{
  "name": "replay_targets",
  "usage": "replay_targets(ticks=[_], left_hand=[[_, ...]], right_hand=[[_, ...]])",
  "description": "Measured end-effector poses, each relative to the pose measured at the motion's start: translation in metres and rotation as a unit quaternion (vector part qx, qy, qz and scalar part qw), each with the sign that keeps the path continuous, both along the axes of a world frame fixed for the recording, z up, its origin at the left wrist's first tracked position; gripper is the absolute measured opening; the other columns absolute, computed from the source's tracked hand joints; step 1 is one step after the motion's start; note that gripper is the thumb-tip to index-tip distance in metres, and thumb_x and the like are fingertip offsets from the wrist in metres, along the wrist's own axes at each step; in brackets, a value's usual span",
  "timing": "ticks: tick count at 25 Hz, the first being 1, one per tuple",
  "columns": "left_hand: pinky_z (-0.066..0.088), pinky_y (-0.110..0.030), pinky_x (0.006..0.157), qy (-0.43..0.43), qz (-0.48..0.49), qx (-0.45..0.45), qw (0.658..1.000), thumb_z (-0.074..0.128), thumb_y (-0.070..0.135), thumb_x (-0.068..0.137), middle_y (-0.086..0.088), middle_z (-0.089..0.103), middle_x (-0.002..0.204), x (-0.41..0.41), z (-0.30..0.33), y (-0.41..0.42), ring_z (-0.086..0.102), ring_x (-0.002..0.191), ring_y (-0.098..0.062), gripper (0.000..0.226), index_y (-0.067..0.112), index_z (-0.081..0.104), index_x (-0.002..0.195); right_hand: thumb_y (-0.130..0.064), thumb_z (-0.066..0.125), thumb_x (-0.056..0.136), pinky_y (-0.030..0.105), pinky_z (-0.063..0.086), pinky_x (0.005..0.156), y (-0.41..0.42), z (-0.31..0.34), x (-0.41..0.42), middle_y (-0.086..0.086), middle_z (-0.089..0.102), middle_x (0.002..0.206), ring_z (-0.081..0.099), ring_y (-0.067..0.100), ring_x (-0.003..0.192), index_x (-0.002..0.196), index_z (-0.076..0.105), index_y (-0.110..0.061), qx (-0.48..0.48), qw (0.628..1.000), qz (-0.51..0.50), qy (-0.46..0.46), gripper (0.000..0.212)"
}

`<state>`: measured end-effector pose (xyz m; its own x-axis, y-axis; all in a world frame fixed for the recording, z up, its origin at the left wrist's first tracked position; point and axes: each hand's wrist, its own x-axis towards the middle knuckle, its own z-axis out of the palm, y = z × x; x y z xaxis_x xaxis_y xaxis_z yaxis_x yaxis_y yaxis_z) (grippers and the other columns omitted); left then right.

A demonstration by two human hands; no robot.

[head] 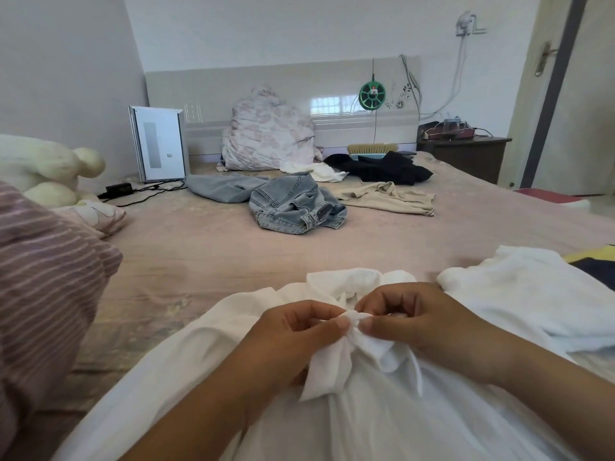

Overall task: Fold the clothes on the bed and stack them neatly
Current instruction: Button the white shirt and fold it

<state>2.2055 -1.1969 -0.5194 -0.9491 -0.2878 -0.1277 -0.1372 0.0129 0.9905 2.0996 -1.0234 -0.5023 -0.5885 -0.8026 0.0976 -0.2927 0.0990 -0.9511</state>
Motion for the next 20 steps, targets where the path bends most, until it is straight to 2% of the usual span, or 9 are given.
replay_targets(ticks=[3, 5, 7, 9, 12, 14, 18, 20], left_hand=[[0.049, -0.03, 0.072, 0.029, 0.053, -0.061, 0.996, 0.073, 0.023, 0.09, -0.012, 0.076, 0.089, -0.001, 0.001, 0.004, 0.064, 0.075, -0.016, 0.016, 0.009, 0.078, 0.088], [0.047, -0.029, 0.07, 0.036, 0.086, -0.078, 0.993, 0.072, 0.022, 0.091, -0.01, 0.075, 0.084, -0.002, 0.0, 0.005, 0.062, 0.072, -0.015, 0.017, 0.007, 0.078, 0.084], [0.05, -0.031, 0.07, 0.029, 0.119, -0.049, 0.991, 0.071, 0.02, 0.093, -0.013, 0.074, 0.083, -0.004, -0.002, 0.005, 0.064, 0.072, -0.02, 0.018, 0.003, 0.075, 0.087], [0.056, -0.035, 0.075, 0.018, 0.113, 0.027, 0.993, 0.068, 0.017, 0.095, -0.019, 0.075, 0.091, -0.005, -0.003, 0.01, 0.069, 0.079, -0.026, 0.02, -0.002, 0.072, 0.094], [0.058, -0.03, 0.069, 0.007, 0.079, 0.094, 0.992, 0.064, 0.013, 0.097, -0.021, 0.074, 0.094, -0.004, -0.005, 0.013, 0.069, 0.079, -0.026, 0.018, -0.003, 0.07, 0.095], [0.057, -0.026, 0.065, 0.012, 0.079, 0.104, 0.991, 0.066, 0.013, 0.095, -0.017, 0.072, 0.089, -0.003, -0.004, 0.012, 0.065, 0.073, -0.02, 0.015, 0.0, 0.071, 0.09], [0.061, -0.027, 0.071, 0.032, 0.087, 0.098, 0.991, 0.068, 0.009, 0.093, -0.016, 0.072, 0.088, -0.004, -0.006, 0.015, 0.066, 0.074, -0.017, 0.015, -0.005, 0.074, 0.092], [0.062, -0.03, 0.076, 0.038, 0.105, 0.096, 0.989, 0.07, 0.008, 0.091, -0.017, 0.075, 0.092, -0.004, -0.007, 0.016, 0.069, 0.077, -0.019, 0.013, -0.004, 0.075, 0.094]], right_hand=[[-0.005, 0.068, 0.095, 0.024, 0.047, 0.075, -0.003, -0.001, 0.004, 0.002, 0.066, 0.083, 0.058, 0.009, 0.077, 0.083, 0.067, -0.005, 0.001, 1.0, -0.011, 0.015, 0.012], [-0.008, 0.072, 0.093, 0.025, 0.046, 0.08, -0.005, -0.002, 0.009, 0.0, 0.067, 0.09, 0.059, 0.008, 0.083, 0.075, 0.063, -0.009, -0.004, 0.993, -0.065, 0.095, 0.02], [-0.014, 0.075, 0.091, 0.026, 0.044, 0.083, -0.008, -0.005, 0.014, -0.001, 0.063, 0.092, 0.057, 0.01, 0.087, 0.07, 0.059, -0.014, 0.002, 0.972, -0.133, 0.194, 0.026], [-0.021, 0.076, 0.091, 0.027, 0.043, 0.076, -0.012, -0.005, 0.019, -0.002, 0.061, 0.084, 0.055, 0.01, 0.079, 0.068, 0.058, -0.017, 0.017, 0.966, -0.142, 0.216, 0.03], [-0.024, 0.073, 0.094, 0.027, 0.034, 0.059, -0.014, -0.006, 0.019, -0.005, 0.046, 0.062, 0.039, 0.006, 0.059, 0.069, 0.055, 0.0, 0.05, 0.981, -0.111, 0.148, 0.039], [-0.019, 0.071, 0.095, 0.025, 0.03, 0.057, -0.014, -0.006, 0.016, -0.007, 0.036, 0.057, 0.032, 0.003, 0.056, 0.07, 0.046, 0.008, 0.048, 0.988, -0.121, 0.082, 0.045], [-0.017, 0.07, 0.095, 0.025, 0.037, 0.062, -0.014, -0.007, 0.014, -0.007, 0.047, 0.058, 0.043, 0.006, 0.058, 0.059, 0.047, -0.017, 0.04, 0.988, -0.146, -0.021, 0.043], [-0.016, 0.071, 0.094, 0.025, 0.039, 0.062, -0.015, -0.007, 0.014, -0.005, 0.049, 0.059, 0.046, 0.007, 0.059, 0.058, 0.048, -0.019, 0.038, 0.988, -0.148, -0.032, 0.043]])
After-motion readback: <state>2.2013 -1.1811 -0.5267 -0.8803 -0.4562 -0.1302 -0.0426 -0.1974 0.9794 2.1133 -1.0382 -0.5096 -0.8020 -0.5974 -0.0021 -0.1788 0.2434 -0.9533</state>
